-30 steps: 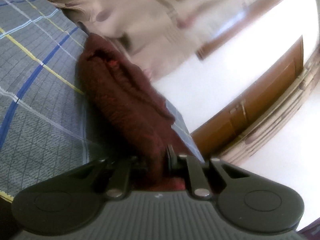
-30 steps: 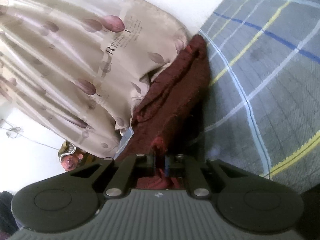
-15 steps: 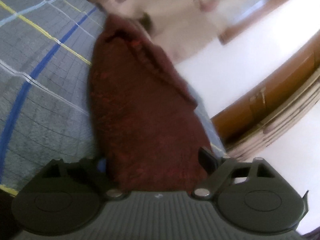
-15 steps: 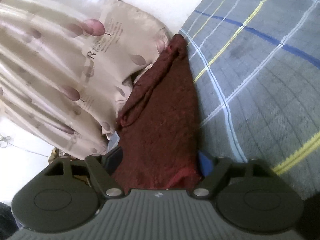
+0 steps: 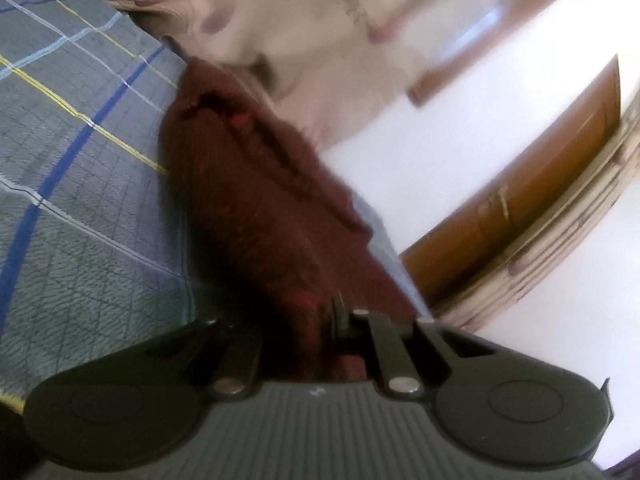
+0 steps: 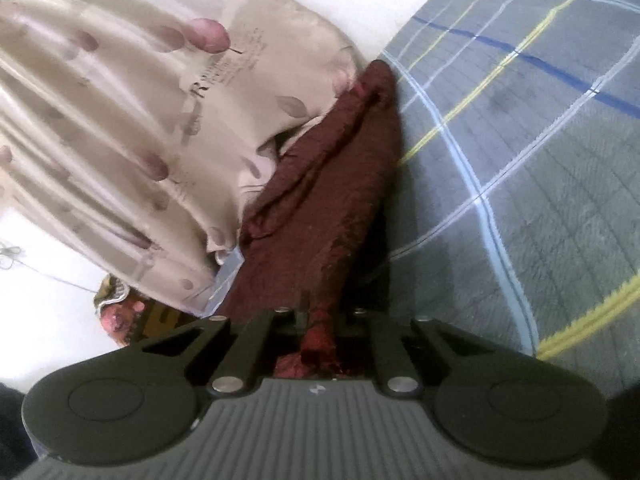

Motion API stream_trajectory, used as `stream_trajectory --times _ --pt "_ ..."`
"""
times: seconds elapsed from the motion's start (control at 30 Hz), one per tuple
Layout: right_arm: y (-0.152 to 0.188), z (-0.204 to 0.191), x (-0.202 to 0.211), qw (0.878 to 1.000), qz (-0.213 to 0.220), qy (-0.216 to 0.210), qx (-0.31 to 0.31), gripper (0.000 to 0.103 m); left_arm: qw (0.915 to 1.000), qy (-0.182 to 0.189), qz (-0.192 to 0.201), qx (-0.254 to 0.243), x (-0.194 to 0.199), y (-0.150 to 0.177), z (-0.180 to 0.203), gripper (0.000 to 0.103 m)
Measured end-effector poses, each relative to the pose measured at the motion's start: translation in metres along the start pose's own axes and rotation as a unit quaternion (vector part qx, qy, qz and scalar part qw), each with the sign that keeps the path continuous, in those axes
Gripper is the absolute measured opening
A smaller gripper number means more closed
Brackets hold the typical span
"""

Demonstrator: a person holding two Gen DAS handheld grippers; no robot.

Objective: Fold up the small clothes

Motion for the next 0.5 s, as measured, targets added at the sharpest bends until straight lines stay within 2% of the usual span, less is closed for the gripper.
stream_trajectory --times 0.27,0.5 --pt "0.012 -0.027 0.017 1.0 0.0 -0.025 0.002 0.013 1.0 0.004 -0.004 -0.007 0.024 0.02 0.017 0.01" --pt "0.019 -0.044 0.038 0.999 -0.01 -0.035 0.008 0.013 1.0 -0.002 0.003 -0.006 0.034 0.011 0.026 0.011"
Point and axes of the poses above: each gripper's, at about its wrist camera, not at the fingertips, and x roughly against the way its jaws point, z to its right, y to its underside, the point moved 10 cm from there along -x, roughly the way its jaws point, and after that the axes turned 7 degrees about -z, right-handed, at the moved point
